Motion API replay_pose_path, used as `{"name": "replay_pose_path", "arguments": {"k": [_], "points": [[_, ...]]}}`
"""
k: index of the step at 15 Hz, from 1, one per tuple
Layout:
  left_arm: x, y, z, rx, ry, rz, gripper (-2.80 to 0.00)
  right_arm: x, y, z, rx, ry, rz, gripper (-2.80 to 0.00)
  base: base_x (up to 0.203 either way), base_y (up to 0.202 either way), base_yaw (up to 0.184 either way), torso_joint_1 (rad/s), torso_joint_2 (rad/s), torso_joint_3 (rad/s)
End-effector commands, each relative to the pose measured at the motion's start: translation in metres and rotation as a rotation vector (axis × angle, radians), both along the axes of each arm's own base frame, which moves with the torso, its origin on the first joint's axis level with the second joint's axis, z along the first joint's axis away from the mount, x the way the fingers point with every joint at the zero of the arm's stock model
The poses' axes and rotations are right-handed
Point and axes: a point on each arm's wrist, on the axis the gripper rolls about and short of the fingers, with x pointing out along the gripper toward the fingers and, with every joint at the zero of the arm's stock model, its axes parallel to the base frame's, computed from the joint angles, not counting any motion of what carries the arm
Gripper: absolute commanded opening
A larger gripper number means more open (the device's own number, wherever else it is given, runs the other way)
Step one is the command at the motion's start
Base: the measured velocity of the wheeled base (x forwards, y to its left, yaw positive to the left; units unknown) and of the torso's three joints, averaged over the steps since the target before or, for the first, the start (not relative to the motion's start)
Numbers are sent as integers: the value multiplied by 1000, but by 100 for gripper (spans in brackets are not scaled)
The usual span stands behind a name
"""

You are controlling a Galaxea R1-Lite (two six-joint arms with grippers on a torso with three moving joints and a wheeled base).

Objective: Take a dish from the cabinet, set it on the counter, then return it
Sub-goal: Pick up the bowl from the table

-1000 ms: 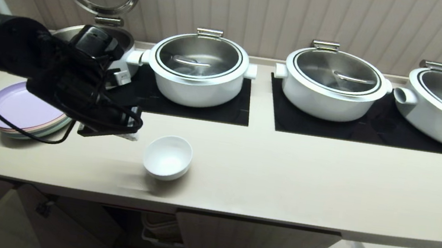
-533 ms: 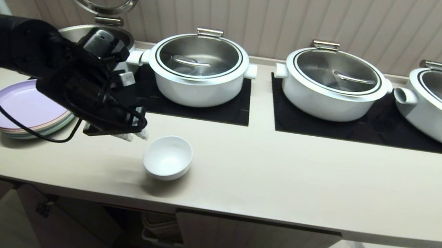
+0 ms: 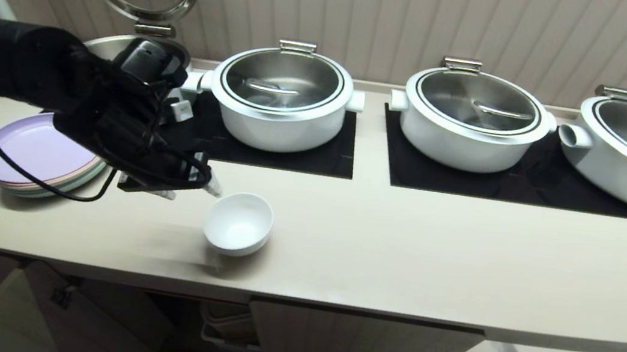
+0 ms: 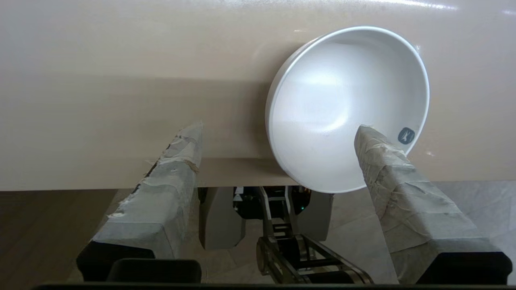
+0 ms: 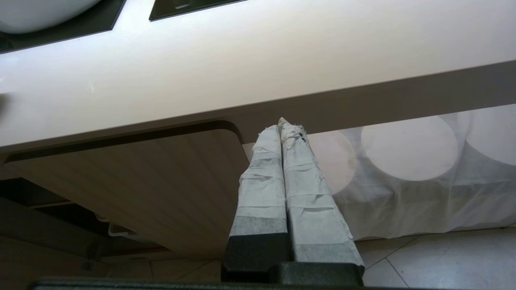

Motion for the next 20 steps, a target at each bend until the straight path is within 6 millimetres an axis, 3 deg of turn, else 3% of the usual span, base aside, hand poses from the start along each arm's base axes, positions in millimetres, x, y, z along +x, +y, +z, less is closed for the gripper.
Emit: {"name": "replay_pose_path", "arguments": {"k": [1, 11, 20], "points": [[7, -5, -5, -4, -10, -7, 0, 0, 0, 0, 1, -1, -1, -280, 0, 0, 0, 0, 0, 0], [19, -13, -50, 18, 61, -15, 0, 0, 0, 0, 1, 0, 0, -280, 0, 0, 0, 0, 0, 0], [35, -19, -74, 22, 83, -19, 0, 0, 0, 0, 1, -1, 1, -280, 0, 0, 0, 0, 0, 0]]}}
